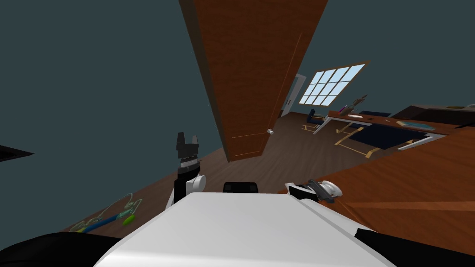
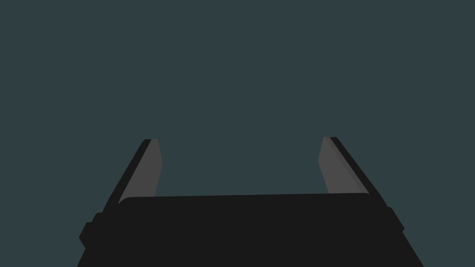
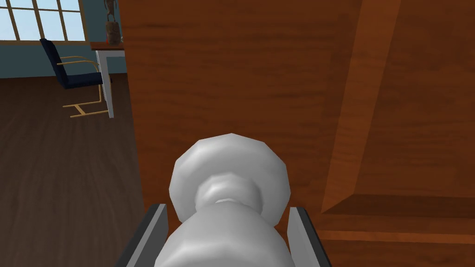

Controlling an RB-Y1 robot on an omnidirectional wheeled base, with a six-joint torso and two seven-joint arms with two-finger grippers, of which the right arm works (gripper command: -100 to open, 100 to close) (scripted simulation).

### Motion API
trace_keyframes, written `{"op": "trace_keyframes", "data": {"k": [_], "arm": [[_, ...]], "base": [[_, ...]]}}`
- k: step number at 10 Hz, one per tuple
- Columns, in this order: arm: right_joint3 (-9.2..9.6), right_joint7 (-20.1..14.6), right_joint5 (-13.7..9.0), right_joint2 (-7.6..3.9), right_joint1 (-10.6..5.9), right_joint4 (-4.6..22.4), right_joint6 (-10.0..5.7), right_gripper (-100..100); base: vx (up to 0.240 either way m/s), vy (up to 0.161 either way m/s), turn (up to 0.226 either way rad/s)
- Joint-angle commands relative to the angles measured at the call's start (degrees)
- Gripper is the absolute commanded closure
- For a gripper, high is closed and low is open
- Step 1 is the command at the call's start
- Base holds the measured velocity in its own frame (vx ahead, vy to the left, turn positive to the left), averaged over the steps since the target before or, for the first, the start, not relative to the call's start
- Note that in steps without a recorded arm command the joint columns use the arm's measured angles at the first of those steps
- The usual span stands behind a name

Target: Push the door open

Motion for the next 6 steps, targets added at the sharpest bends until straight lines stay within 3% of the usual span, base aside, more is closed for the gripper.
{"op": "trace_keyframes", "data": {"k": [1,3,6], "arm": [[-0.17,-0.53,-0.53,0.82,-0.26,-2.55,1.35,100],[-0.27,-0.27,-0.57,0.38,-0.10,-1.81,0.72,100],[0.06,-0.10,3.36,0.15,0.10,-2.23,0.96,100]], "base": [[0.089,-0.061,-0.025],[0.018,-0.018,-0.004],[0.041,-0.058,-0.030]]}}
